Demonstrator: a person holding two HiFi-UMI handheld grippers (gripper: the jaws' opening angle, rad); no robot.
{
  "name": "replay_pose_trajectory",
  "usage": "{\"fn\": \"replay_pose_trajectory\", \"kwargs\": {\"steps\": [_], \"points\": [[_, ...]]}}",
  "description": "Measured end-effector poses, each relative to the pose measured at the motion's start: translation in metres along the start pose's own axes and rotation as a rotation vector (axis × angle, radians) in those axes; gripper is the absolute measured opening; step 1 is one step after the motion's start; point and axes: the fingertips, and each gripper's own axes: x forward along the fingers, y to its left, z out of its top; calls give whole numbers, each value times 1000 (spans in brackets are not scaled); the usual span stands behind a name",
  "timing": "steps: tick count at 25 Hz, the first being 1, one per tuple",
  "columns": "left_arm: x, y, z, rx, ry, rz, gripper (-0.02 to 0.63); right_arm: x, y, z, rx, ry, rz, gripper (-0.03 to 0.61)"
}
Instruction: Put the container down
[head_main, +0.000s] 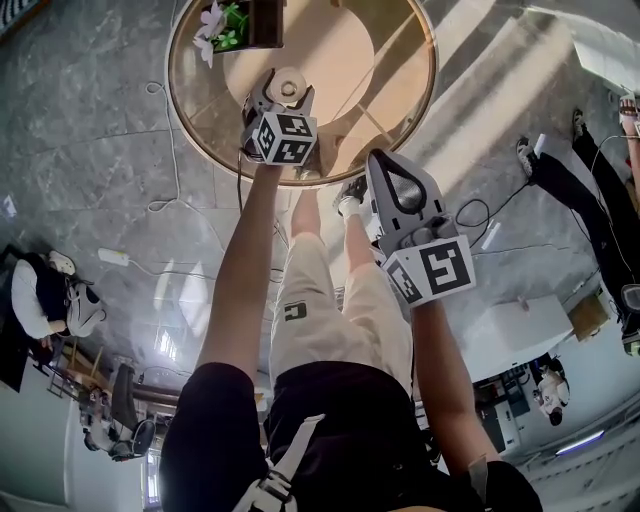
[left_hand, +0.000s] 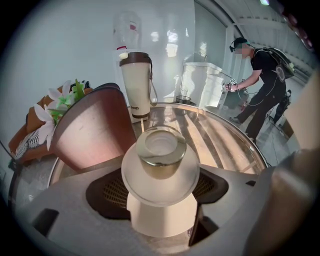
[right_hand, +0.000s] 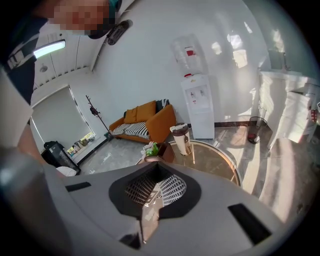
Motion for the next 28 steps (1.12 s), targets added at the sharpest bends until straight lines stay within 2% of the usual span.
{"fn": "replay_pose_trajectory", "kwargs": {"steps": [8, 12, 16, 24, 28], "points": [[-42, -3, 11, -6, -32, 12, 347, -19, 10, 6, -14, -13, 4, 3], [-69, -14, 14, -43, -51, 3, 347, -33, 17, 0, -35, -4, 5, 3], [-99, -31, 11, -67, -76, 3, 347, -52, 30, -3, -31, -40, 0, 3], [-197, -96, 18, -70, -186, 28, 347, -142, 61, -37, -30, -99, 4, 3], [-258, -133, 15, -88, -235, 77, 333, -201, 82, -61, -74, -124, 7, 3]]}}
